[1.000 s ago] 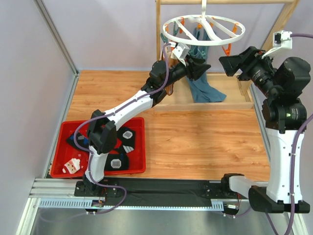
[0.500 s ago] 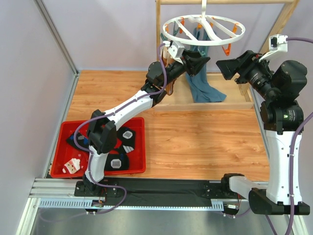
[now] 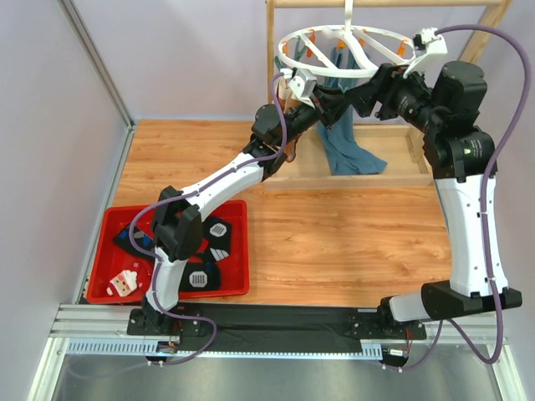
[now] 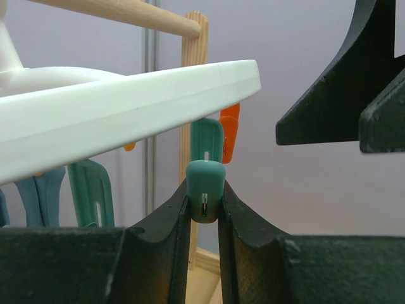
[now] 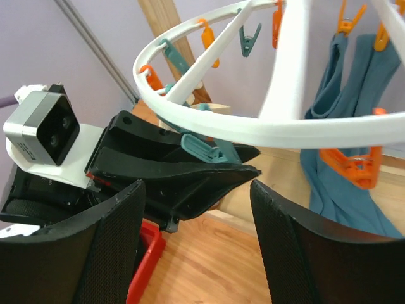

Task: Clip the socks to the hanger
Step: Open the clamp at the hanger.

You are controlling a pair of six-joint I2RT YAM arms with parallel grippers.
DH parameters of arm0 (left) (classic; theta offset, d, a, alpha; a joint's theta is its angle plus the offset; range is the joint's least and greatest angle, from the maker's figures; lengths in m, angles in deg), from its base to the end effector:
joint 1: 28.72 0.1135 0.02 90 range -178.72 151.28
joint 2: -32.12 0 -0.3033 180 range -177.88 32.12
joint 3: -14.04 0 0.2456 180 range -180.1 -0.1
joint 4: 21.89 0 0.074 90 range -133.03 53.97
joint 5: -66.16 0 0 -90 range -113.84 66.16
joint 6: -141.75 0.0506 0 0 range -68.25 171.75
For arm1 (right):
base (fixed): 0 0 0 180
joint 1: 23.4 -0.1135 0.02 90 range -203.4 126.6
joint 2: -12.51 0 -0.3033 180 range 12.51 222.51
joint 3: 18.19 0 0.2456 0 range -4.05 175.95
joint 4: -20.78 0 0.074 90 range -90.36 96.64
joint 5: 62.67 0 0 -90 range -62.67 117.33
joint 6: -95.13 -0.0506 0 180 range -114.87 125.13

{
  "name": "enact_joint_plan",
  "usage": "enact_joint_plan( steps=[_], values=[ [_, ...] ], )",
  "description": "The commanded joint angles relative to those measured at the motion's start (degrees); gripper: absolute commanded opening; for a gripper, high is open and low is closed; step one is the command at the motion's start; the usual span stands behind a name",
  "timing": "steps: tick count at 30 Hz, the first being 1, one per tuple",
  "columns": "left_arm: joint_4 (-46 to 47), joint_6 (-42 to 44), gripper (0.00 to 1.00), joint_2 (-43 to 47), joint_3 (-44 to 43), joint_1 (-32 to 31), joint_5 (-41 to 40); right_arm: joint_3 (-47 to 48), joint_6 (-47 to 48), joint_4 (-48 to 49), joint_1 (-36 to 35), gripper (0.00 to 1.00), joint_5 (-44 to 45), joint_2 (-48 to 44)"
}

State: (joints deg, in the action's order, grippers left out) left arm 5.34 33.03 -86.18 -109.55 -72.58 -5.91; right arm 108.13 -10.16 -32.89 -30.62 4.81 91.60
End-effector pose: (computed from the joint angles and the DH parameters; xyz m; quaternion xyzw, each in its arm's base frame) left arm 0.3579 -0.3655 0.4689 0.2367 0.4338 -0.5139 0.7012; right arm 0.2449 0.0506 0.5781 -0.0783 0.7387 0.2703 0.6125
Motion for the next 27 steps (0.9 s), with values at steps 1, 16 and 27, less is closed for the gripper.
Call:
enact_joint_plan(
  steps=[1, 16, 27],
  values=[
    [2.1, 0.4, 0.08, 1.8, -0.9, -0.3, 1.0, 6.0, 7.4, -6.4, -2.7, 0.68, 5.3, 1.3],
    [-11.1, -3.8, 0.00, 8.4, 2.0, -0.3, -0.7, 12.6, 19.5, -9.6, -8.9, 0.55, 7.8, 7.9],
    [-10.7, -4.5, 0.00, 8.9, 2.6, -0.3, -0.8, 10.0, 17.2, -4.1, -12.7, 0.58, 20.1, 8.2]
  ],
)
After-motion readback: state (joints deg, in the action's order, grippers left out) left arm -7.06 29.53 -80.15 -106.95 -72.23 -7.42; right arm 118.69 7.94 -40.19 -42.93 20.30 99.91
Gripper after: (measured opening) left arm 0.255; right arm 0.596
